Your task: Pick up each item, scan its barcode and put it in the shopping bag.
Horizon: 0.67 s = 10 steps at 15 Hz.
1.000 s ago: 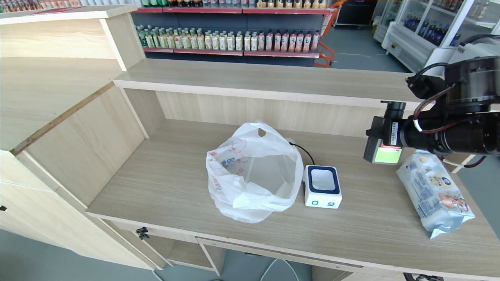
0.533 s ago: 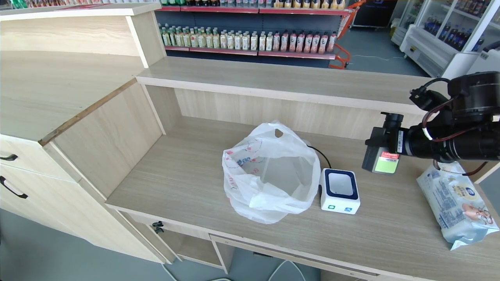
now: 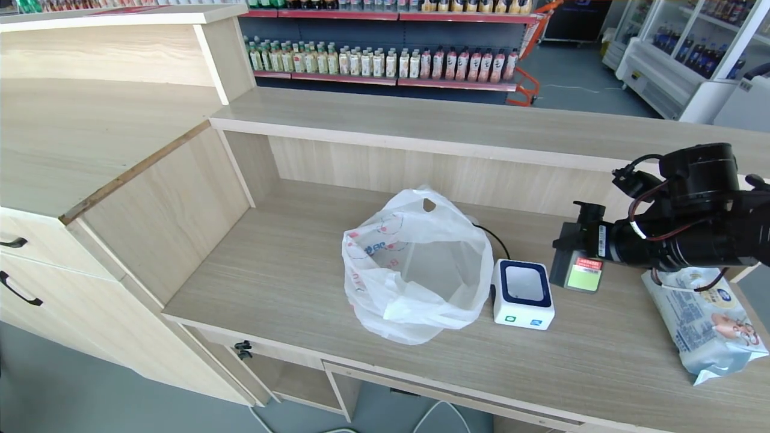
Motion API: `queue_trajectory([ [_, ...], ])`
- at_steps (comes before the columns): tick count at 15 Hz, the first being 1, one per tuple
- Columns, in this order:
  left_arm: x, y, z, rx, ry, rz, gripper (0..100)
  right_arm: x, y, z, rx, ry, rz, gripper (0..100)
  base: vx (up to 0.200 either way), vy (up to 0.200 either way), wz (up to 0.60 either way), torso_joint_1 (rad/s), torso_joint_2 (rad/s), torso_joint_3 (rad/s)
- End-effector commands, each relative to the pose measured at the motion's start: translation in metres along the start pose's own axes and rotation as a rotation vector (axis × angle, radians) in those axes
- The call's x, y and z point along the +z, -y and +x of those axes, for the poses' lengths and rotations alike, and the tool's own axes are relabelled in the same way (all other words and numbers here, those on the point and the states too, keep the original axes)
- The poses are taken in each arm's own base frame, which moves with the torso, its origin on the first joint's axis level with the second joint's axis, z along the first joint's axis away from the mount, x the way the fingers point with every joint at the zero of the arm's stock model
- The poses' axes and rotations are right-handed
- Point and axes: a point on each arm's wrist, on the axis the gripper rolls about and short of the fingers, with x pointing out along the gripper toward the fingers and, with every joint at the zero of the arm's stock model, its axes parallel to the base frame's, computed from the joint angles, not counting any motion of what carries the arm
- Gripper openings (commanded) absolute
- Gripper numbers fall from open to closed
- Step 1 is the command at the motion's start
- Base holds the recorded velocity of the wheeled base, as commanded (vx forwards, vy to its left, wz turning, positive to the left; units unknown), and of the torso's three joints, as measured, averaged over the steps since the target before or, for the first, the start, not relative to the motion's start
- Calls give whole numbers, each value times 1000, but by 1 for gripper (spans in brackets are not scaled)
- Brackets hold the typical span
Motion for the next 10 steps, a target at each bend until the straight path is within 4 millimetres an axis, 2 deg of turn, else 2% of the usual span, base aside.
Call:
queue_trajectory([
  [1, 0, 0, 0, 0, -1, 0, 100, -4, 2, 7, -4, -22, 4, 0, 0, 0, 0, 0, 0, 0],
  [7, 0, 0, 0, 0, -1, 0, 100, -12, 5, 24, -1, -29, -1, 0, 0, 0, 0, 0, 0, 0],
  [10, 0, 0, 0, 0, -1, 0, 100, -15, 0, 29, 16, -28, -12, 0, 0, 0, 0, 0, 0, 0],
])
